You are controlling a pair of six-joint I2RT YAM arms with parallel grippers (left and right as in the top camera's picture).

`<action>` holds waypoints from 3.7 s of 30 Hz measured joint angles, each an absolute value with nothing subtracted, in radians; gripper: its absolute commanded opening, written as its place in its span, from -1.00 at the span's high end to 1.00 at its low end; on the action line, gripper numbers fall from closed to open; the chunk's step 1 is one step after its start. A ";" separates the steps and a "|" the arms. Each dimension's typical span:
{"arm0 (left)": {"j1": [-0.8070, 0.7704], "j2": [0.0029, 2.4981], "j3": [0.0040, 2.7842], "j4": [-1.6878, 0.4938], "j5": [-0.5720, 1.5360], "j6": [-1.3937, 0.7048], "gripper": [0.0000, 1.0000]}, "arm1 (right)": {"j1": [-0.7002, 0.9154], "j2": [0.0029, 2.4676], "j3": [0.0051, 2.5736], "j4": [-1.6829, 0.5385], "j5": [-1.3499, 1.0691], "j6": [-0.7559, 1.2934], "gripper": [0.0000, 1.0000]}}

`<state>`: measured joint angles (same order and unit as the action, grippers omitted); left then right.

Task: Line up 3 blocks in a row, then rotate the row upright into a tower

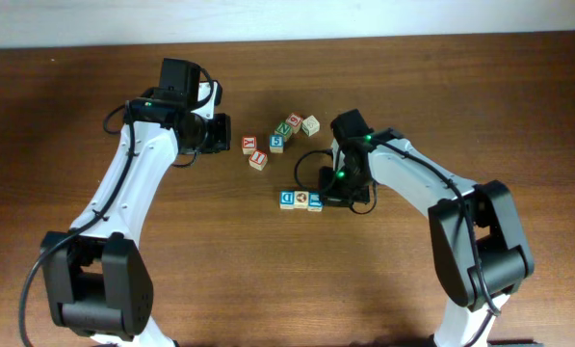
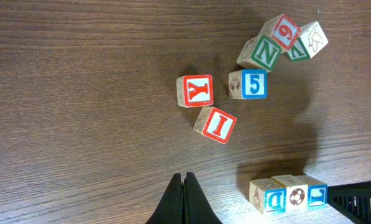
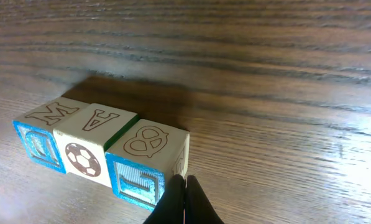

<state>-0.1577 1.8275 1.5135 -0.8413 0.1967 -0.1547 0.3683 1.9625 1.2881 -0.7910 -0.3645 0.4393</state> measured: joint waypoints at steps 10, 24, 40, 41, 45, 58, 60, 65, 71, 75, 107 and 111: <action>-0.271 1.994 1.516 -0.960 0.428 -0.018 1.00 | 0.251 1.963 1.156 -0.607 -0.523 0.344 0.92; -0.269 2.007 1.279 -0.709 0.571 -0.077 1.00 | 0.198 1.963 1.079 -0.511 -0.709 0.306 0.92; -0.294 2.037 1.273 -0.664 0.622 -0.177 1.00 | 0.198 1.963 1.079 -0.511 -0.709 0.306 0.92; -0.294 2.037 1.273 -0.664 0.622 -0.177 1.00 | 0.198 1.963 1.079 -0.513 -0.710 0.306 0.92; -0.294 2.037 1.273 -0.664 0.622 -0.178 1.00 | 0.198 1.963 1.079 -0.516 -0.740 0.276 0.92; -0.290 2.037 1.273 -0.665 0.614 -0.177 1.00 | 0.198 1.963 1.079 -0.515 -0.801 0.214 0.92; -0.289 2.037 1.273 -0.665 0.613 -0.177 1.00 | 0.198 1.961 1.079 -0.514 -0.804 0.229 0.92; -0.285 2.037 1.273 -0.665 0.592 -0.178 1.00 | 0.226 1.902 1.079 -0.485 -0.787 0.286 0.92; -0.270 2.037 1.264 -0.665 0.531 -0.181 1.00 | 0.320 1.879 1.139 -0.493 -0.677 0.347 0.92; -0.262 2.037 1.264 -0.667 0.515 -0.182 1.00 | 0.354 1.878 1.173 -0.501 -0.622 0.371 0.92; -0.268 2.017 1.315 -0.812 0.277 -0.078 1.00 | 0.438 1.937 1.195 -0.576 -0.360 0.483 0.92; -0.172 2.018 1.314 -0.820 0.481 -0.015 1.00 | 0.435 1.938 1.195 -0.577 -0.376 0.471 0.92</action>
<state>-0.1722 2.0178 1.3144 -0.8204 0.4812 -0.0147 0.4355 1.9377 1.1950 -0.5766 -0.3756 0.4709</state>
